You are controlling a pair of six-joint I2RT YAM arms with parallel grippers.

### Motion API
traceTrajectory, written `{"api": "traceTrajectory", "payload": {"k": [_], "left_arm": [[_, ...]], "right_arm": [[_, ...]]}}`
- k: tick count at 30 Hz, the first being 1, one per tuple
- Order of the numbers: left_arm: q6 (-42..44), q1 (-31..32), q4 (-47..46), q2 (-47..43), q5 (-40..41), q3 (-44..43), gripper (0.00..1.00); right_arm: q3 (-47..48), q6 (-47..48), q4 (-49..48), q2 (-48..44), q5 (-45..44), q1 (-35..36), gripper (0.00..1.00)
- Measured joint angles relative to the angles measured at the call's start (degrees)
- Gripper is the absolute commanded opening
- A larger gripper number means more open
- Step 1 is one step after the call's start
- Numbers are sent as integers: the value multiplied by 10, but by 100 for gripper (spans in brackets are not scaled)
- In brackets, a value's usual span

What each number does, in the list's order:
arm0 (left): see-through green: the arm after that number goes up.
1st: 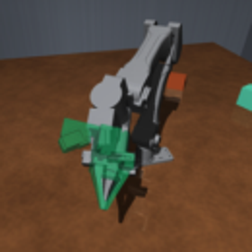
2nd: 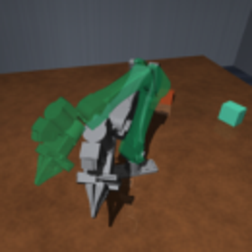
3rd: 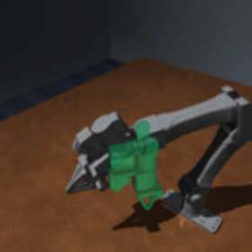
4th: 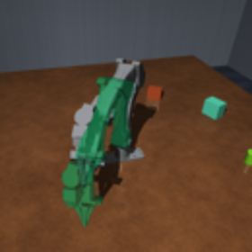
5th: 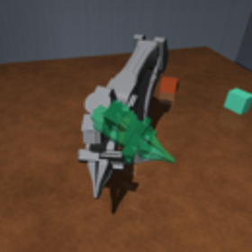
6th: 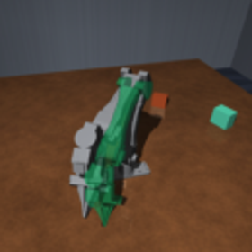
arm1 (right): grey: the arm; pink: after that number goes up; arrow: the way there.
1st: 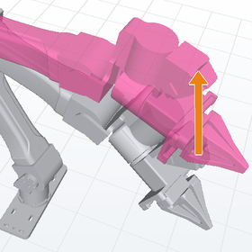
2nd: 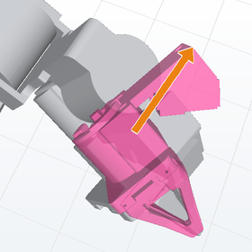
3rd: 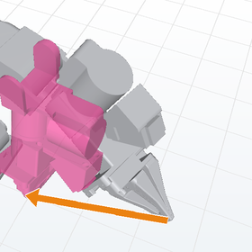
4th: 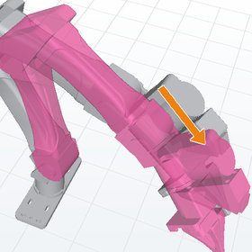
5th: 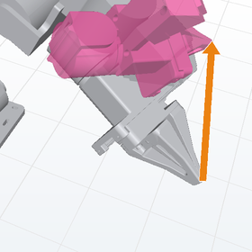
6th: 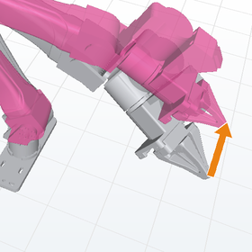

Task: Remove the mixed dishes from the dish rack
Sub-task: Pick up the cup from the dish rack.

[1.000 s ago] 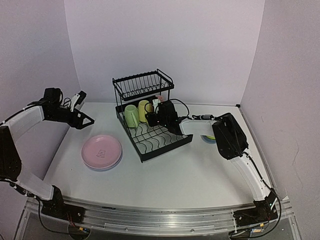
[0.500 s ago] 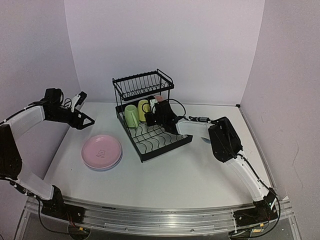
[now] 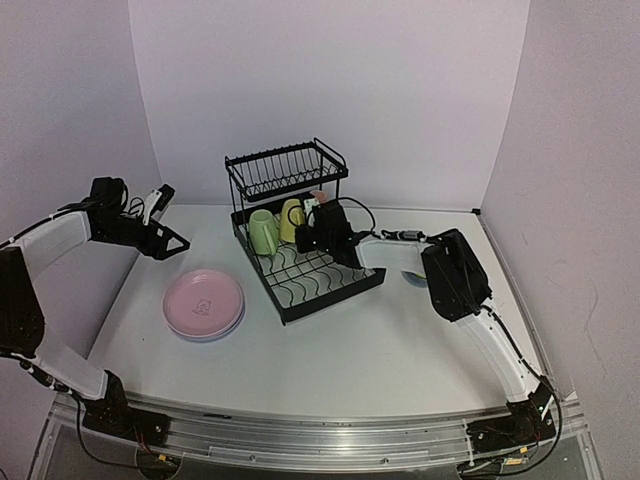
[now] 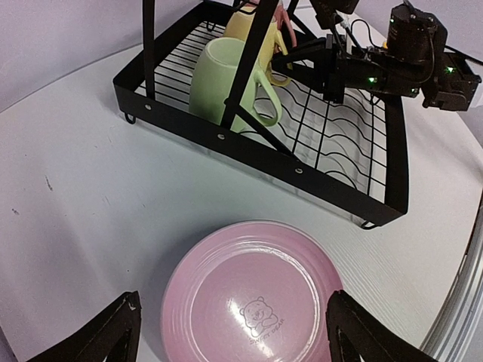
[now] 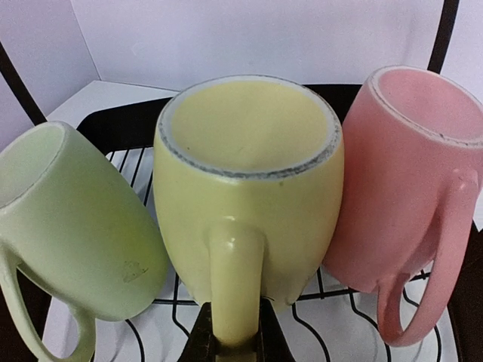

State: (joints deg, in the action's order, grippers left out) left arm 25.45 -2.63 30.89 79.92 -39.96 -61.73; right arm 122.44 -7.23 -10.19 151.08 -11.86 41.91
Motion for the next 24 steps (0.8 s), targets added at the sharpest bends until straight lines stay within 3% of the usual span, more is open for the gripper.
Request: {"api": "traceTrajectory", "payload": {"k": [10, 18, 24], "left_arm": [[40, 0, -15, -1, -17, 0, 84], [80, 5, -54, -16, -50, 7, 83], [128, 70, -101, -45, -42, 42, 83]], "right_arm": [[-145, -93, 50, -128, 26, -1, 0], [-209, -187, 103, -197, 45, -1, 0], [-242, -297, 143, -247, 72, -1, 0]]}}
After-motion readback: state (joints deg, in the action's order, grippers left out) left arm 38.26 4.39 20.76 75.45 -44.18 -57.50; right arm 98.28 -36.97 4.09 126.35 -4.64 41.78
